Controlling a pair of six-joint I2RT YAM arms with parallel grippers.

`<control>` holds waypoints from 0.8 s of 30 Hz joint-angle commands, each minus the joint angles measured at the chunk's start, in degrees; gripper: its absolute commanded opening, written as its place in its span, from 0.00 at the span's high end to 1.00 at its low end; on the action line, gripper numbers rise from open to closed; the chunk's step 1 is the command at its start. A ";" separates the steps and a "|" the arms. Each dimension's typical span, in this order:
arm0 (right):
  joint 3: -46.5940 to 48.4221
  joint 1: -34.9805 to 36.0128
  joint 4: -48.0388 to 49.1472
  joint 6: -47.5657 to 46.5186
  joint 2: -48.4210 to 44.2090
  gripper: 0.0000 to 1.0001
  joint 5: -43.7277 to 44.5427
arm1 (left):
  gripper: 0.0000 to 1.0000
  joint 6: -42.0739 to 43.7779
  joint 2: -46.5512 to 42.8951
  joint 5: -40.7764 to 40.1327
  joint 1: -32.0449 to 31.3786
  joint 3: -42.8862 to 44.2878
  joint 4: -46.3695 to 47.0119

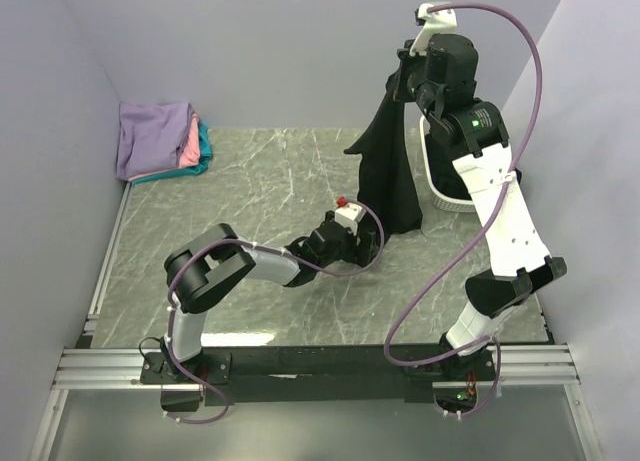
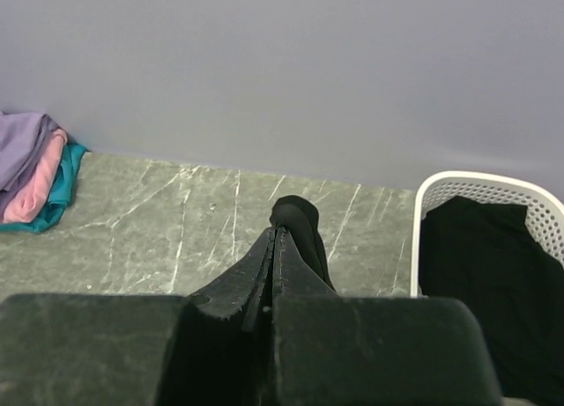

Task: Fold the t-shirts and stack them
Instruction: Flatten the tshirt out

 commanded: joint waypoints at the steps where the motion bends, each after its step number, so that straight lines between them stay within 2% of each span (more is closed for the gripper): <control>1: 0.63 0.35 2.97 -0.70 -1.57 1.00 0.34 | 0.02 -0.90 0.64 0.27 -0.48 3.92 3.92; 2: 0.72 0.27 2.89 -0.88 -1.48 1.00 0.51 | 0.10 -1.07 1.08 0.71 -0.48 4.36 3.57; 3: 0.90 0.27 2.88 -0.97 -1.39 1.00 0.78 | 0.13 -1.07 1.26 1.50 -0.48 5.32 3.31; 4: 0.90 0.27 2.80 -1.05 -1.39 1.00 1.04 | 0.24 -1.25 1.43 2.03 -0.48 5.68 2.96; 5: 0.90 0.27 2.80 -1.23 -1.48 1.00 1.39 | 0.68 -1.42 1.78 2.47 -0.48 6.03 2.69; 6: 0.72 0.35 2.97 -1.32 -1.65 1.00 1.57 | 0.88 -1.51 1.96 2.73 -0.48 6.73 2.43; 7: 0.72 0.35 3.06 -1.41 -1.83 1.00 1.66 | 0.99 -1.69 2.05 2.82 -0.48 6.91 2.16; 10: 0.02 0.27 3.15 -1.58 -2.62 1.00 2.89 | 0.99 -1.42 1.18 0.30 -0.48 6.30 1.02; 14: -1.73 -0.26 3.59 -1.58 -4.29 1.00 4.91 | 0.99 0.07 -5.56 -6.38 -0.04 3.67 -3.01; 16: -3.05 -0.52 3.76 -1.58 -5.78 1.00 6.57 | 0.99 0.51 -9.35 -9.12 1.19 3.05 -9.95; 22: -7.62 -0.96 4.38 -2.73 -11.49 1.00 11.41 | 0.99 0.60 -30.26 -13.43 12.25 1.46 -29.96; 24: -10.42 -0.96 4.03 -2.11 -14.29 1.00 11.77 | 0.99 2.61 -38.44 -13.52 15.77 2.08 -33.50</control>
